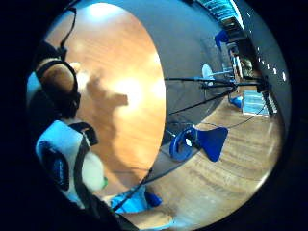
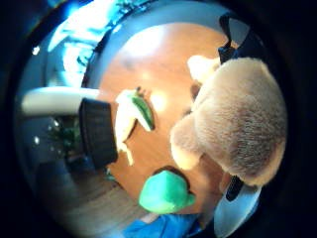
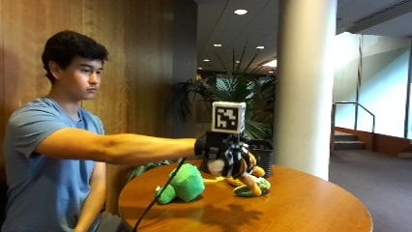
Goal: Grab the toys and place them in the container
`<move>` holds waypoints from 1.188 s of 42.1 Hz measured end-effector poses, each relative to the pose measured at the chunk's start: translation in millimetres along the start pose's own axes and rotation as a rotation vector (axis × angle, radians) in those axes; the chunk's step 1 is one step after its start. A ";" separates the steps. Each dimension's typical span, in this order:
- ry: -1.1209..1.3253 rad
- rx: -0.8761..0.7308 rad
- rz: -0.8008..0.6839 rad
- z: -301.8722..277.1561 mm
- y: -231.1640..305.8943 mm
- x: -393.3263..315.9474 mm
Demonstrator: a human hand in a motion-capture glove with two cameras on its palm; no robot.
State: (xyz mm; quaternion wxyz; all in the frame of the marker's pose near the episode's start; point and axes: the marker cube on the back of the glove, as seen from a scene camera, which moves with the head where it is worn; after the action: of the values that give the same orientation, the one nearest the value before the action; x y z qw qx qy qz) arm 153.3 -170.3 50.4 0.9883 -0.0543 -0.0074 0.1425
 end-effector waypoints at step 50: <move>0.001 0.279 -0.479 -160.2 121.4 -387.3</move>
State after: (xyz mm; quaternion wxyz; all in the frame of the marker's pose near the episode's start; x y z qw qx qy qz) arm -247.5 -180.7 -121.9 0.9917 0.0857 0.0000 -0.0958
